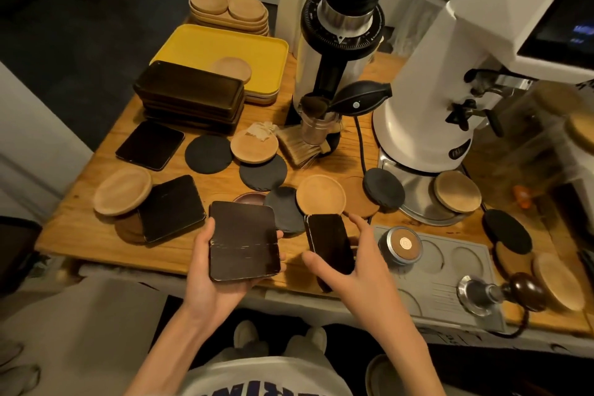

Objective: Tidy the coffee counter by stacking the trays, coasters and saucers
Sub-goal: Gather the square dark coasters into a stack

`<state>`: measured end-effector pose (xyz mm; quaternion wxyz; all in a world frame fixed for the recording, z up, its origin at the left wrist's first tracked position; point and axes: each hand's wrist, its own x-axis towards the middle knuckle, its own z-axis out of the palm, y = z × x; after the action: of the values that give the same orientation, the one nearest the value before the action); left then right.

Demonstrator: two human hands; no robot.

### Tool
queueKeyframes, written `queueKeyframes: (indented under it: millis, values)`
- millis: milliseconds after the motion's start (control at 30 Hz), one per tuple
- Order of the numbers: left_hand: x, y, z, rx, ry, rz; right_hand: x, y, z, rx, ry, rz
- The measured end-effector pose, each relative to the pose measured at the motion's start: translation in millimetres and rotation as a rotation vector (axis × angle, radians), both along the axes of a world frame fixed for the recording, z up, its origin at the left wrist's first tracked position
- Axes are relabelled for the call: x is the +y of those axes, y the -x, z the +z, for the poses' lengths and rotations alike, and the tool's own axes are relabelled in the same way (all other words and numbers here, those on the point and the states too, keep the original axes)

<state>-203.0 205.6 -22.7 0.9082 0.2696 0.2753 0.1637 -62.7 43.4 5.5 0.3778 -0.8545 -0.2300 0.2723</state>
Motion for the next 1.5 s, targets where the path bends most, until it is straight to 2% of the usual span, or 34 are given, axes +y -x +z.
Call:
queueKeyframes:
  millis: [133,300,733,1100,1200,1333,1500]
  values:
    - [-4.7,-2.7,2.8,0.07,-0.023,-0.003,26.9,17.6,11.5,0.096,-0.083,0.058]
    - [-9.6,-4.0,3.5,0.134,-0.016,0.04,57.9,37.4,14.6,0.135,-0.058,0.153]
    - [-22.4,-25.0,9.1,0.116,0.074,0.065,62.0,21.1,16.0,0.138,0.024,0.235]
    - [-22.5,-30.6,-2.2,0.146,0.11,0.151,69.6,5.4,11.9,0.081,0.128,0.466]
    - [-21.5,-25.8,-5.3,0.109,0.129,0.141,73.1,6.0,9.7,0.068,0.137,0.537]
    - [-13.3,-12.9,-12.0,0.057,0.182,0.227,81.4,11.0,10.7,0.056,0.111,0.626]
    - [9.2,6.5,-7.9,-0.04,0.139,0.33,98.8,4.6,7.5,0.038,-0.005,0.625]
